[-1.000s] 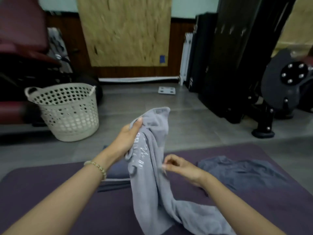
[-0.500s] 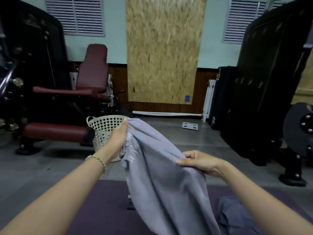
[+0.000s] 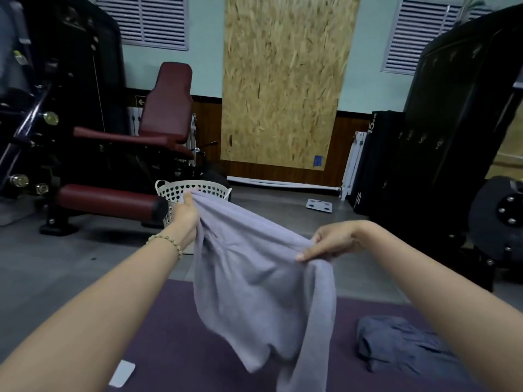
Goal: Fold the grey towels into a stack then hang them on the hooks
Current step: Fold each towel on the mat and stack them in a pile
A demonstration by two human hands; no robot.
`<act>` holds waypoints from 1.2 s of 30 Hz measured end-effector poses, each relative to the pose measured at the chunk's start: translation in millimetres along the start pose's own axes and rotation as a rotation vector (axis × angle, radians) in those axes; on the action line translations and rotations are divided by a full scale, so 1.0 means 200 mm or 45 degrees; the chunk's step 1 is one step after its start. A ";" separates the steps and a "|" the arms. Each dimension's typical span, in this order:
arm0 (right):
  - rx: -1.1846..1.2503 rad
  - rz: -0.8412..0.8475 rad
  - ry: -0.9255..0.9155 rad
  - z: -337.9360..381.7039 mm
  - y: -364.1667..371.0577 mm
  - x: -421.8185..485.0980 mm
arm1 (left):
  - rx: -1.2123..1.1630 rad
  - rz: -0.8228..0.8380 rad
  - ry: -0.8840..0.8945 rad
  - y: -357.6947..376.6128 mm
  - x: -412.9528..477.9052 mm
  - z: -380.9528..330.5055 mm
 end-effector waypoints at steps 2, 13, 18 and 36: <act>0.308 -0.083 -0.190 -0.03 0.01 0.04 | 0.107 0.126 -0.075 0.00 0.01 0.02; 0.693 -0.089 -0.596 0.13 0.07 0.08 | 0.526 1.144 0.333 0.39 -0.55 0.01; 0.612 -0.035 -0.475 0.00 0.14 0.07 | 0.130 1.027 0.266 0.40 -0.51 -0.01; 0.658 -0.262 -0.045 -0.76 0.09 0.01 | -0.127 0.227 -0.096 0.01 0.11 0.19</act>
Point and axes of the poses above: each hand's wrist, its own x-axis towards the middle knuckle, its own y-axis out of the palm, z = x × y, the point moved 4 cm from there along x, towards the middle knuckle
